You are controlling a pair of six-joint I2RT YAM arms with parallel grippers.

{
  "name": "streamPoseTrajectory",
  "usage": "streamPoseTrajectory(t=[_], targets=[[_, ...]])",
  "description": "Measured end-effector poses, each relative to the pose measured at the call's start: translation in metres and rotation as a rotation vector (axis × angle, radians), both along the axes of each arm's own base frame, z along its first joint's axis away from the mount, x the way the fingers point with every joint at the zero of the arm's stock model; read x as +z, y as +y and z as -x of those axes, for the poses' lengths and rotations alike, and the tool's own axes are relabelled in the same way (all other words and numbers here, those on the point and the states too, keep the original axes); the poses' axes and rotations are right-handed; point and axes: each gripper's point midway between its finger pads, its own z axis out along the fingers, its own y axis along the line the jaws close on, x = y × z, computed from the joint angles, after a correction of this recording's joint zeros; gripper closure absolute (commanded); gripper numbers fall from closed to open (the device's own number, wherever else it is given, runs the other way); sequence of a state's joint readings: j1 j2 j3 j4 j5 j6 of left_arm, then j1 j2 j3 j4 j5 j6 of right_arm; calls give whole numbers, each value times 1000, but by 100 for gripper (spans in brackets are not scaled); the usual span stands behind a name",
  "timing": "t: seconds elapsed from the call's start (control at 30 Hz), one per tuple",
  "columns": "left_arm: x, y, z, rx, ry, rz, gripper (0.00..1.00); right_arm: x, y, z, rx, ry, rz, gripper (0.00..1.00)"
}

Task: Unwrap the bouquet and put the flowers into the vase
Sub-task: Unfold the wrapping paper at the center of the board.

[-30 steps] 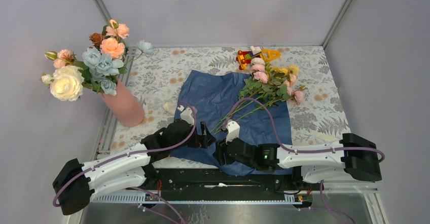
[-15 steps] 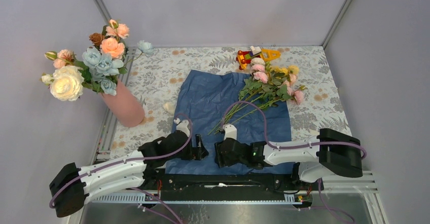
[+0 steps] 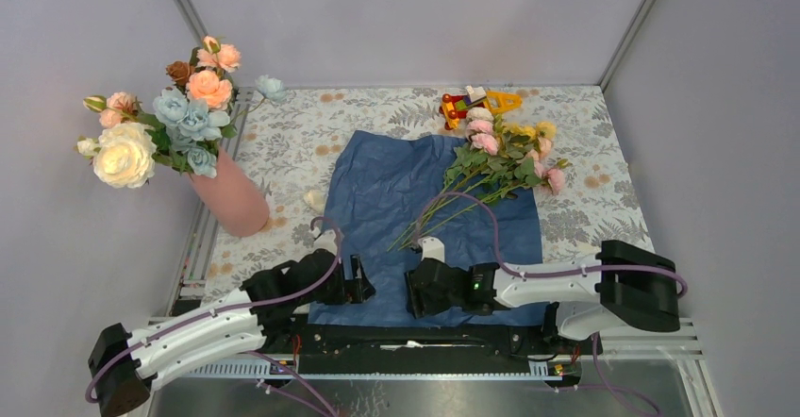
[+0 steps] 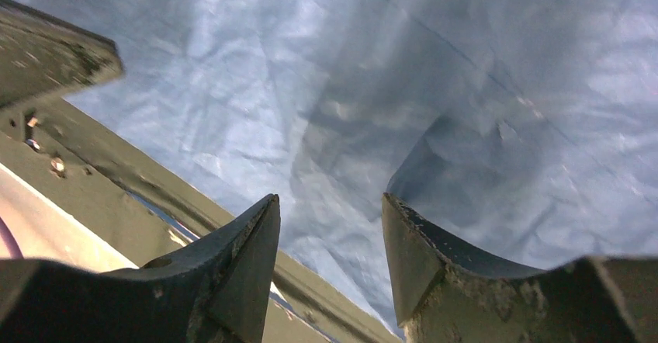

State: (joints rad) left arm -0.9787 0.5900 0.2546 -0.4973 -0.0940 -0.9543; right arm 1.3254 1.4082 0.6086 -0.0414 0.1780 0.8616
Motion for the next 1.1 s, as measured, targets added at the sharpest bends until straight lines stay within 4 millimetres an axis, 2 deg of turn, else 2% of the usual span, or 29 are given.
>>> streamPoseTrajectory(t=[0.23,0.37,0.5,0.73,0.97,1.1], targets=[[10,4,-1,-16,2,-57,10,5,-34,10,-13,26,49,42],[30,-9,-13,-39,-38,-56,8,23,-38,6,-31,0,4,42],[39,-25,-25,-52,-67,-36,8,22,-43,-7,-84,10,7,43],[29,-37,-36,-38,-67,-10,7,3,-63,-15,-152,76,48,43],[1,-16,-38,28,-38,-18,7,-2,-73,-20,-252,153,-39,43],[3,-12,-42,64,-43,21,6,-2,-80,-20,-326,201,-114,39]])
